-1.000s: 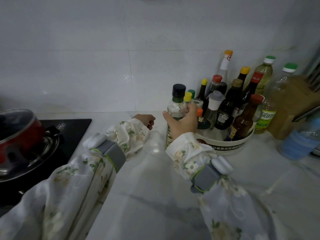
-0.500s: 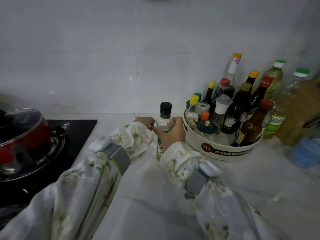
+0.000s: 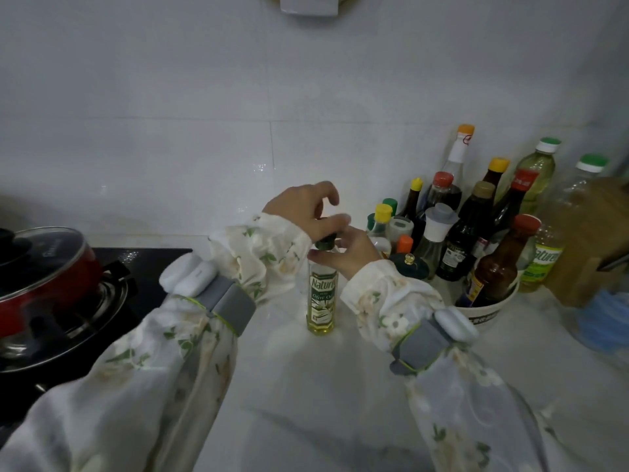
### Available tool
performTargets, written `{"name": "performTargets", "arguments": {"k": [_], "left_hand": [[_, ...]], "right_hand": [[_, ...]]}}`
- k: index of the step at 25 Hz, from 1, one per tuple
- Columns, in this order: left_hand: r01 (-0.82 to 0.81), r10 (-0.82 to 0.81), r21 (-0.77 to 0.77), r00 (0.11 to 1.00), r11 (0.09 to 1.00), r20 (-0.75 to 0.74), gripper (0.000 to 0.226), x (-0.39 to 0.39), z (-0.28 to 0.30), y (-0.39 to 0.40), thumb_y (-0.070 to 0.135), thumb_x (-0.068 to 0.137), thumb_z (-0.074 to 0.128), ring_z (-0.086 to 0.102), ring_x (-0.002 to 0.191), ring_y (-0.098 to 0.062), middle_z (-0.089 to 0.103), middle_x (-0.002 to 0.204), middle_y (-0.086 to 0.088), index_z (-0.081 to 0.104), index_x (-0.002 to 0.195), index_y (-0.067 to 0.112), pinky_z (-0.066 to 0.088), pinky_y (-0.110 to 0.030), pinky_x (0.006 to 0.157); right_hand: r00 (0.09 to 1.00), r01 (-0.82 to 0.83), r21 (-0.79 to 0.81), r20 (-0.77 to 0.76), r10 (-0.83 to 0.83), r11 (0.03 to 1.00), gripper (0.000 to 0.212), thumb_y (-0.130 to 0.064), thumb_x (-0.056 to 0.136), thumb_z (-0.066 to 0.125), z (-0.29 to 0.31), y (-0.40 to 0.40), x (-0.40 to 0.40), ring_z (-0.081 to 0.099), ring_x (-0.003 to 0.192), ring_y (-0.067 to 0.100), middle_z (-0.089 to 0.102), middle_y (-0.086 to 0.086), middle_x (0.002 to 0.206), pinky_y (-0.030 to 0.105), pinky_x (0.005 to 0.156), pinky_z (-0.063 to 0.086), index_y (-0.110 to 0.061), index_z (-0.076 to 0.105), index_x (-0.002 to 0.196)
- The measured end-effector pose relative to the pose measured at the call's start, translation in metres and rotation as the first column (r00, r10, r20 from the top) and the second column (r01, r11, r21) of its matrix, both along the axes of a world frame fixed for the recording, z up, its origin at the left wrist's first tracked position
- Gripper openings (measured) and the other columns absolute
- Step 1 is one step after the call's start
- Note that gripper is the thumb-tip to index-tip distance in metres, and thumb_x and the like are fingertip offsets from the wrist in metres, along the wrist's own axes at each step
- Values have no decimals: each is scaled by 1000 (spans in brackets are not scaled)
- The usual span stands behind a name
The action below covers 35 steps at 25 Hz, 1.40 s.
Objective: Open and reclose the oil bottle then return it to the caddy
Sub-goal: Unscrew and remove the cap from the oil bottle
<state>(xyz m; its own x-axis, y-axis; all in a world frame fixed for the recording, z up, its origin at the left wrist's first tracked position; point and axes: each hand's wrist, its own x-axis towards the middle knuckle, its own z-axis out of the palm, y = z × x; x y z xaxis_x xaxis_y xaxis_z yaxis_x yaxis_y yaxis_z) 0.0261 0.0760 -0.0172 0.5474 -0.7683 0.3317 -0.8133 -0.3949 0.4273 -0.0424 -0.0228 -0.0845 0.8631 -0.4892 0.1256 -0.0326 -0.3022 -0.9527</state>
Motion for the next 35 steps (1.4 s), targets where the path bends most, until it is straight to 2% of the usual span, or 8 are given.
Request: {"name": "performTargets", "arguments": {"k": [3, 7, 13, 17, 21, 27, 31, 35], "left_hand": [[-1, -45, 345, 991, 939, 127, 37, 3, 20, -6, 38, 83, 59, 51, 82, -17, 55, 99, 1, 57, 118, 26, 40, -26, 74], [74, -140, 506, 986, 859, 95, 40, 1, 24, -9, 22, 88, 60, 55, 94, -17, 61, 122, -4, 56, 127, 21, 40, -25, 86], [46, -98, 430, 990, 902, 100, 36, 0, 17, -7, 25, 88, 60, 59, 111, -21, 65, 121, -4, 61, 123, 18, 40, -22, 82], [43, -85, 413, 993, 910, 83, 34, 0, 17, -9, 24, 87, 61, 60, 109, -21, 67, 118, -4, 63, 120, 18, 42, -23, 82], [34, -80, 406, 992, 913, 96, 33, 0, 18, -9, 25, 85, 63, 63, 105, -20, 69, 115, -4, 65, 118, 18, 42, -21, 76], [33, -114, 461, 982, 887, 149, 33, -1, 21, -11, 24, 88, 60, 62, 105, -21, 68, 114, -4, 63, 119, 16, 42, -23, 75], [23, -210, 476, 916, 879, 343, 34, -2, 5, -8, 34, 95, 40, 62, 94, -27, 66, 102, -9, 58, 109, 9, 45, -32, 74], [-92, -163, 405, 818, 909, 551, 42, -1, -10, -15, 36, 98, 26, 59, 75, -29, 69, 88, -8, 58, 102, 11, 45, -34, 70]], "right_hand": [[996, -66, -21, -57, 65, 998, 28, -5, 70, 70, 0, -5, 5, 56, 80, 17, 60, 9, 92, 24, 70, 43, -2, 63, 97], [994, -59, -17, -95, 57, 998, 13, -10, 73, 70, -4, -6, 4, 58, 76, 12, 63, 1, 85, 13, 57, 42, -18, 62, 80], [997, -19, 38, -71, 22, 999, 21, -13, 71, 72, -7, -9, 5, 55, 42, -5, 59, -17, 40, 12, 47, 41, -24, 60, 59], [998, -7, 52, -58, 10, 999, 20, -12, 71, 72, -7, -9, 6, 56, 47, 1, 60, -9, 52, 19, 53, 43, -22, 61, 58], [999, 12, 48, -45, -10, 999, 23, -12, 71, 72, -6, -5, 6, 52, 38, -6, 59, -13, 39, 8, 43, 39, -22, 59, 56], [998, 59, -9, -33, -59, 998, 26, -14, 72, 71, -3, 2, 2, 51, 50, 2, 54, -5, 56, 9, 45, 37, -22, 54, 53], [991, 4, -84, -130, -15, 996, 14, -9, 71, 70, 4, -1, 3, 48, 47, 3, 55, 0, 53, 17, 47, 37, 4, 64, 71], [994, 7, -62, -106, -14, 998, 12, -2, 69, 69, 0, 1, 0, 47, 55, 11, 52, 5, 60, 25, 55, 38, 5, 61, 74]]}}
